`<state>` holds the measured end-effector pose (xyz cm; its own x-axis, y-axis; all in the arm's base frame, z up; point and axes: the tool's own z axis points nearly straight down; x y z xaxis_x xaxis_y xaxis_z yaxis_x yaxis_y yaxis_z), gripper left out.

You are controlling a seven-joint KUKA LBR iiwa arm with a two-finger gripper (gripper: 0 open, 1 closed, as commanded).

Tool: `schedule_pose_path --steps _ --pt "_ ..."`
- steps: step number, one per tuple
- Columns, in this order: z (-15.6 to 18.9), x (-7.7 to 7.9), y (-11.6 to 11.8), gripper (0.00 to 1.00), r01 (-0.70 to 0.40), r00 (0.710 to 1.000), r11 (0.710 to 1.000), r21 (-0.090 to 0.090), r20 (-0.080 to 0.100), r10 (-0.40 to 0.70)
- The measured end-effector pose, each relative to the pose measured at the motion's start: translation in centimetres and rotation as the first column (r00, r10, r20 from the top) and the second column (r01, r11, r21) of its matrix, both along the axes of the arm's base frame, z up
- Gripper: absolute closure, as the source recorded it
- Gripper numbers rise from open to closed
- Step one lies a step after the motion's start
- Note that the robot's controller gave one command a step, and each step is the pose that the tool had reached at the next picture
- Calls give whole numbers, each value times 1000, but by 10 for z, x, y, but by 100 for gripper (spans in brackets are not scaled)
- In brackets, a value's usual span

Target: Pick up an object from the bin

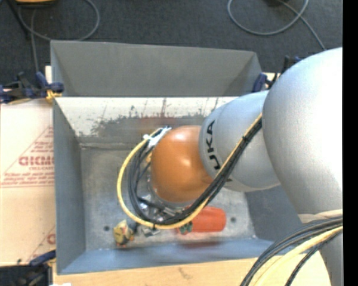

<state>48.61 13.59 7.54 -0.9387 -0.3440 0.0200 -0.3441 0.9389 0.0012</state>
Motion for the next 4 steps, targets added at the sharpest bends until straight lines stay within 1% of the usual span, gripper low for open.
schedule_pose_path --steps 1,2,3,4 --pt "32 3 -1 100 -66 998 998 5 15 66" --pt "92 0 -1 100 -100 995 995 5 16 100" --pt "122 -1 -38 100 -272 962 962 6 25 272" --pt "109 -2 -40 100 -257 966 967 4 21 256"
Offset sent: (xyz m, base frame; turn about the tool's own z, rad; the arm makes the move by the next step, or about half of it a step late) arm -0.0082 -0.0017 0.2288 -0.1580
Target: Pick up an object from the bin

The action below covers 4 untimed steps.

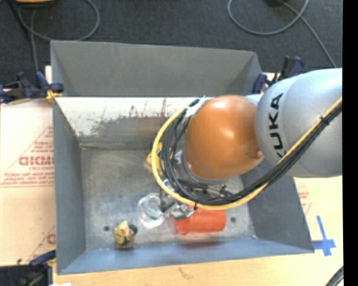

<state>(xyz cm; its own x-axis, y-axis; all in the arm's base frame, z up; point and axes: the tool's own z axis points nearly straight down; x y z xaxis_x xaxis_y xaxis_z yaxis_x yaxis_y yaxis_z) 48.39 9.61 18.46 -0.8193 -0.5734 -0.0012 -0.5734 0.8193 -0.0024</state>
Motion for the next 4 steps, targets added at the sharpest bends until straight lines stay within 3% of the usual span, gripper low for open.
schedule_pose_path --steps 1,2,3,4 --pt "-22 3 19 100 281 960 960 4 -1 -281" --pt "-40 22 36 0 116 993 993 4 0 -116" --pt "-40 22 36 0 117 993 993 5 0 -117" --pt "-52 19 -4 0 46 999 999 2 0 -46"
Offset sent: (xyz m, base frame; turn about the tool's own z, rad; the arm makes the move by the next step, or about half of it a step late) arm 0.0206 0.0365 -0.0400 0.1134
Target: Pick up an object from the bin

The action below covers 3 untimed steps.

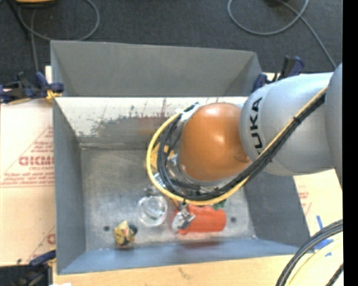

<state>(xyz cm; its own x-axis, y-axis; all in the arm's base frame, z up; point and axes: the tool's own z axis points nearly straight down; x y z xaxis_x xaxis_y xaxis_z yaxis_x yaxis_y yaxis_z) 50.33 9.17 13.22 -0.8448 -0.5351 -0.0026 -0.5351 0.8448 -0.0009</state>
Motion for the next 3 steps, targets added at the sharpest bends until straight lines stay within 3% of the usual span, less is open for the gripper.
schedule_pose_path --steps 1,2,3 --pt "-49 112 -46 100 -59 998 998 2 4 59" --pt "-52 109 -44 0 -60 998 998 4 -9 60" --pt "-52 109 -44 0 -59 998 998 4 -10 59"
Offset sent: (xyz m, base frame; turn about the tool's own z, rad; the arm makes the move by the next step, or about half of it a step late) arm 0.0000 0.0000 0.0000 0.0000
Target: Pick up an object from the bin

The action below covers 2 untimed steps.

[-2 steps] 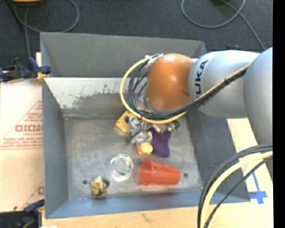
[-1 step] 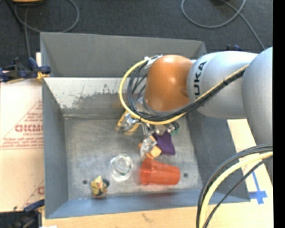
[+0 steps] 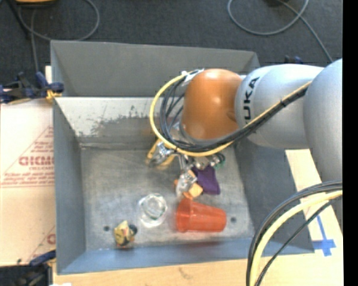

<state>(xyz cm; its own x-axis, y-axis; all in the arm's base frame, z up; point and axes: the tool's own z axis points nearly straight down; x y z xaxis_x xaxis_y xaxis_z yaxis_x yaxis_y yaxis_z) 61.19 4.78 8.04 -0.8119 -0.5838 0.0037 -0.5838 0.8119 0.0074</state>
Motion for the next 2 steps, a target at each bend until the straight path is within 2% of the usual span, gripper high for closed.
schedule_pose_path --steps 1,2 --pt "4 -4 -2 0 -5 1000 1000 1 0 5" --pt "34 -7 -30 0 -70 997 998 -5 21 71"
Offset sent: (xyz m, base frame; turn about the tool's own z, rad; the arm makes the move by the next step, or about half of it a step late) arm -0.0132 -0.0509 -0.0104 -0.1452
